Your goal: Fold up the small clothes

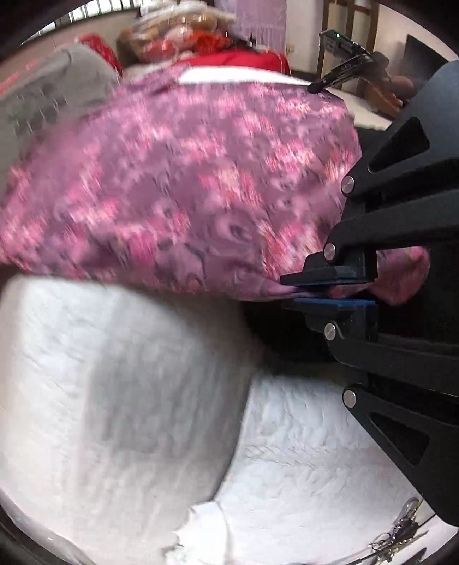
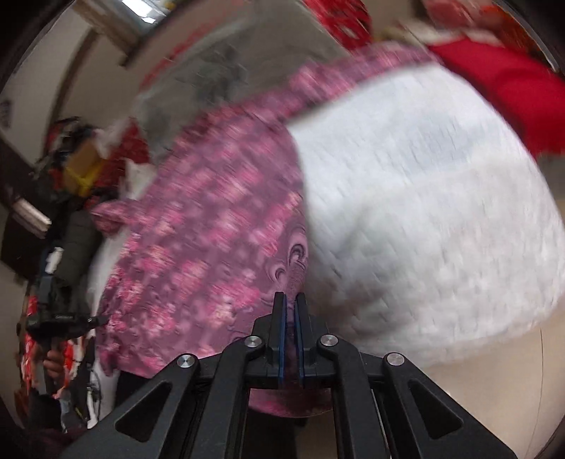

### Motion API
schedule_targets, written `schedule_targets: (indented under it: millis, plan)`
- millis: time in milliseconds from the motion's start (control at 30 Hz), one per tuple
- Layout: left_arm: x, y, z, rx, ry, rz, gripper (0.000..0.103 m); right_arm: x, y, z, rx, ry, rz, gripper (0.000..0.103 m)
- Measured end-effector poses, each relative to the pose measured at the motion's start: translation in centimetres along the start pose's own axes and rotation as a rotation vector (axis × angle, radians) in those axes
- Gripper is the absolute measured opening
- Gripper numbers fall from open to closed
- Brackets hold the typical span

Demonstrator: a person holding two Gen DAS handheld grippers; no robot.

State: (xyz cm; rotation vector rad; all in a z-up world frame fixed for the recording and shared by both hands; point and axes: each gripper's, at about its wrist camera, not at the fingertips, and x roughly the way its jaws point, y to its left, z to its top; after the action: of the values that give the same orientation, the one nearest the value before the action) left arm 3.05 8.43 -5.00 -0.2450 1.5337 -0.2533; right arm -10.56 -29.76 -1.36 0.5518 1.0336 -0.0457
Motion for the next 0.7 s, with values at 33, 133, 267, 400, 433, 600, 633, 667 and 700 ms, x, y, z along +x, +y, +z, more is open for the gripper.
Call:
schedule_targets:
  millis: [33,133,267,400,433,600,633,667,700]
  plan:
    - [-0.2,0.1,-0.1,0.006,-0.006,0.001,0.004,0.8,-0.5,-0.3,0.008,0.022,-0.03,0.004]
    - [-2.7,-0.6,0.4,0.07,-0.097,0.011,0.004,1.4,-1.3,0.2,0.032,0.046,-0.038,0.004]
    - [-5.7,-3.4,2.4,0.204,-0.251,0.078,0.025,-0.8,-2.2,3.9,0.063,-0.062,-0.031,0.009]
    - [-5.7,-6.0,5.7,0.245,-0.346,0.112,0.058,-2.1,-4.4,10.3,0.154,-0.18,-0.048,0.034]
    - [-5.2,-7.1,6.8,0.254,-0.351,0.116,0.058,-2.4,-5.4,12.2,0.178,-0.215,-0.06,0.04]
    - [-1.5,-11.3,14.2,0.226,-0.363,0.15,0.058,-1.0,-11.3,21.7,0.357,-0.333,-0.1,0.046]
    - [-0.6,-12.0,15.4,0.217,-0.366,0.147,0.058,-0.3,-12.8,23.5,0.405,-0.352,-0.105,0.046]
    - [0.2,-12.7,16.9,0.203,-0.368,0.154,0.058,0.2,-14.1,24.9,0.439,-0.362,-0.101,0.047]
    - [1.0,-13.3,18.2,0.192,-0.373,0.16,0.058,1.0,-15.3,26.3,0.478,-0.367,-0.102,0.047]
